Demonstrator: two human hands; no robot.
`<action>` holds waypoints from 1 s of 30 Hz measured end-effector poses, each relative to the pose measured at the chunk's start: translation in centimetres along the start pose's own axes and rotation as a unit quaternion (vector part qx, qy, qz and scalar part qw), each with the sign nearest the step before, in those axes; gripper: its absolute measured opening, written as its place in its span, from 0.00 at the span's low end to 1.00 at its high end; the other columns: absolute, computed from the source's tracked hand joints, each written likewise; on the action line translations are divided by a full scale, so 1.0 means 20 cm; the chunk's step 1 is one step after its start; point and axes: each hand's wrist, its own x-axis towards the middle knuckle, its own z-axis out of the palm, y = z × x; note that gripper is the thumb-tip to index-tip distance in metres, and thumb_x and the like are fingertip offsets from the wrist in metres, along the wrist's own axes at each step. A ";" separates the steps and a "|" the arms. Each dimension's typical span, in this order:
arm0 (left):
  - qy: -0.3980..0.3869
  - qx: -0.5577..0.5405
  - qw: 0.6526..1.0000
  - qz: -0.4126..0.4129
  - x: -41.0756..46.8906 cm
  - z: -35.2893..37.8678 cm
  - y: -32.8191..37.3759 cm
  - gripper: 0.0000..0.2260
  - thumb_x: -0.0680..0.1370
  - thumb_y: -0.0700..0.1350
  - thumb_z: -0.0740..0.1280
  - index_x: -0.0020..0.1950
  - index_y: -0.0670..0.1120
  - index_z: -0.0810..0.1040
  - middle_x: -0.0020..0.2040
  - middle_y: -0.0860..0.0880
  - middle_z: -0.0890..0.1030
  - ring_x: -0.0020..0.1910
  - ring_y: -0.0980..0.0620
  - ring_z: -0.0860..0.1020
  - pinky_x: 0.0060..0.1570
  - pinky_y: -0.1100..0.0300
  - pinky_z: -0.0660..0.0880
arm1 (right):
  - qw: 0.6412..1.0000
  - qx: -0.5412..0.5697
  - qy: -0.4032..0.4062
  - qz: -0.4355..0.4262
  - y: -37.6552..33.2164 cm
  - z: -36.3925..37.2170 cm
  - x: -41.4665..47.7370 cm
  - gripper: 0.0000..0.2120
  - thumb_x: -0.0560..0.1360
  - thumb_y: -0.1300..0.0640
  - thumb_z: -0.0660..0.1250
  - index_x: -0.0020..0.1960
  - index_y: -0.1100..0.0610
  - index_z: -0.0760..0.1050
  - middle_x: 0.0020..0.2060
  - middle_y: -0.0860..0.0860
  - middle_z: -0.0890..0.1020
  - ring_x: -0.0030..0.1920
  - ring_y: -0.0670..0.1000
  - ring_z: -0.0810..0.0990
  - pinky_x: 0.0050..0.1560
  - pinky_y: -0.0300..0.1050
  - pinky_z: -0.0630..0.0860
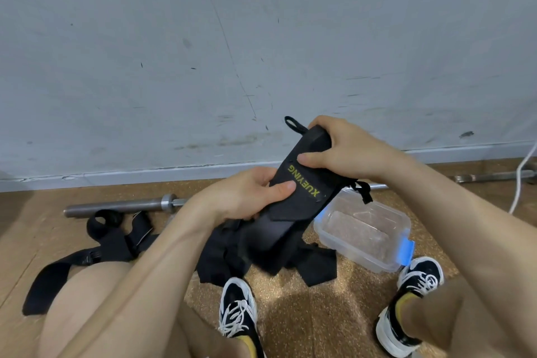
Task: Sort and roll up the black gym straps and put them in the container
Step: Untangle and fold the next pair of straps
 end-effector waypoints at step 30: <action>0.181 -0.352 0.918 0.004 0.14 0.12 -0.17 0.04 0.77 0.41 0.69 0.43 0.41 0.81 0.41 0.42 0.84 0.37 0.49 0.82 0.42 0.56 0.80 | 0.903 0.414 -0.106 0.050 -0.04 0.01 -0.01 0.11 0.78 0.59 0.67 0.58 0.63 0.76 0.37 0.54 0.83 0.35 0.51 0.83 0.33 0.42 0.80</action>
